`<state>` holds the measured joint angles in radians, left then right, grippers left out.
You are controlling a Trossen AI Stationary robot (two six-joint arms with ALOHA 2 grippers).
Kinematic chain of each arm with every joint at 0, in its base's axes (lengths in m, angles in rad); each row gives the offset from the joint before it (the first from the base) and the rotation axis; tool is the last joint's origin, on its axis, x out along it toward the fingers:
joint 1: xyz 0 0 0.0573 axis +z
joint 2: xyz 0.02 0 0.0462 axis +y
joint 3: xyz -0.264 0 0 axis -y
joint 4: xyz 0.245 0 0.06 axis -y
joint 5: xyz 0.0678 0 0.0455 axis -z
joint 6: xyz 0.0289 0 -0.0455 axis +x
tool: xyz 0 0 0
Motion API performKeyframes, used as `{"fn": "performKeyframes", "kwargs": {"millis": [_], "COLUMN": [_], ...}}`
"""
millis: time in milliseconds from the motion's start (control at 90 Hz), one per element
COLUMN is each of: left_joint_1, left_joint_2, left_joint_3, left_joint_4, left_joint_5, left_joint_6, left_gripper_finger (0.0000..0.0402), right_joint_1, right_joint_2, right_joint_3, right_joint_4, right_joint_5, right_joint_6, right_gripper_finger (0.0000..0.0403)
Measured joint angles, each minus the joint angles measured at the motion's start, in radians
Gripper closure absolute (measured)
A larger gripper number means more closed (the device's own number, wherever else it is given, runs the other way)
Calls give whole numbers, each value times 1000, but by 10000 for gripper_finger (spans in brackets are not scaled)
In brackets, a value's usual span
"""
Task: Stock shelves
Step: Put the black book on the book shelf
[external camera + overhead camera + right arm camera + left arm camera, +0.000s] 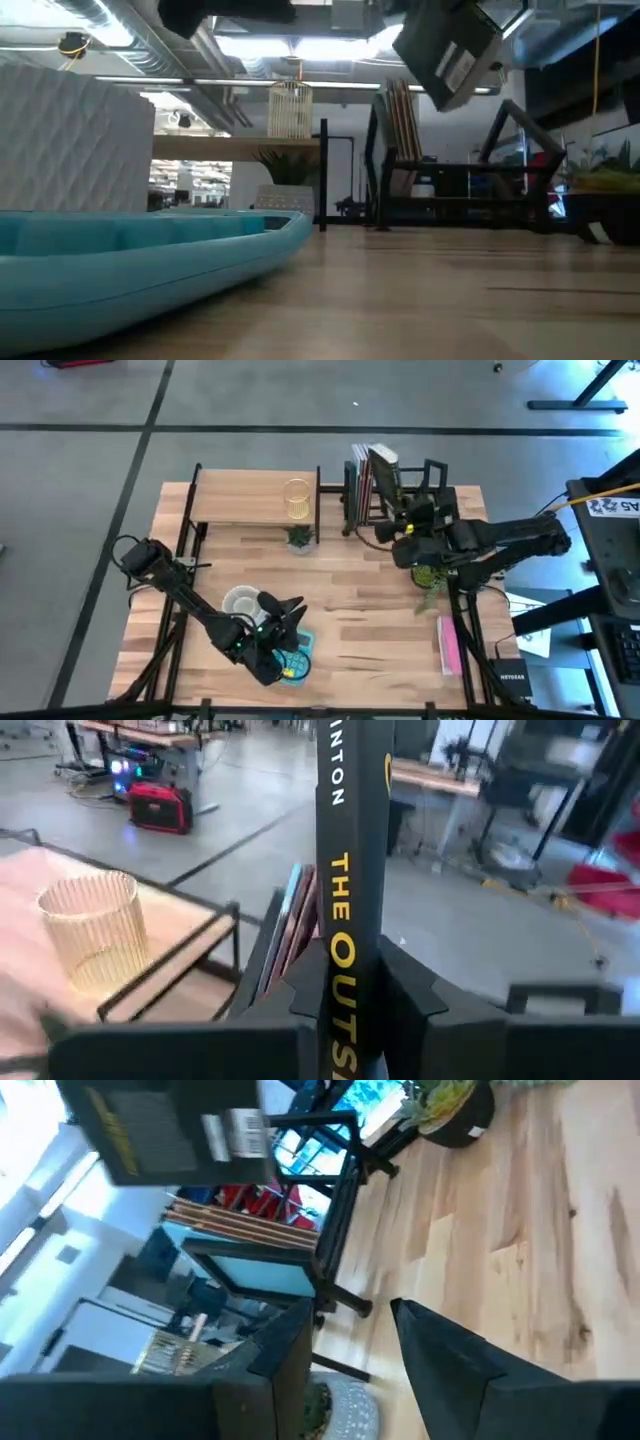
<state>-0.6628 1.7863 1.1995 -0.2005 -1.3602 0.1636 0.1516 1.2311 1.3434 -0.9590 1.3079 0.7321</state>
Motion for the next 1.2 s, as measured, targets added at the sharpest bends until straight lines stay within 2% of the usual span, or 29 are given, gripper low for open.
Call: {"fn": "performKeyframes", "kwargs": {"millis": [133,267,422,589,800,1200], "left_joint_1": [-3,-7,-7,-8,-11,-2], "left_joint_2": [0,0,0,0,0,0], "left_joint_3": [0,0,1,1,1,1], "left_joint_4": [-1,-3,-9,-30,-31,-53], "left_joint_5": [25,26,26,26,26,27], "left_joint_6": [-20,-28,-28,-43,-53,-73], "left_gripper_finger": [269,269,269,269,269,269], "right_joint_1": [-121,-275,-438,-543,-592,-591], "right_joint_2": [-54,-82,-82,-82,-82,-26], "right_joint_3": [1,-41,-192,-372,-535,-605], "right_joint_4": [10,54,328,638,900,961], "right_joint_5": [17,-104,-357,-425,-513,-521], "right_joint_6": [-38,-49,-194,-182,-130,-80], "right_gripper_finger": [370,370,370,370,370,363]}}
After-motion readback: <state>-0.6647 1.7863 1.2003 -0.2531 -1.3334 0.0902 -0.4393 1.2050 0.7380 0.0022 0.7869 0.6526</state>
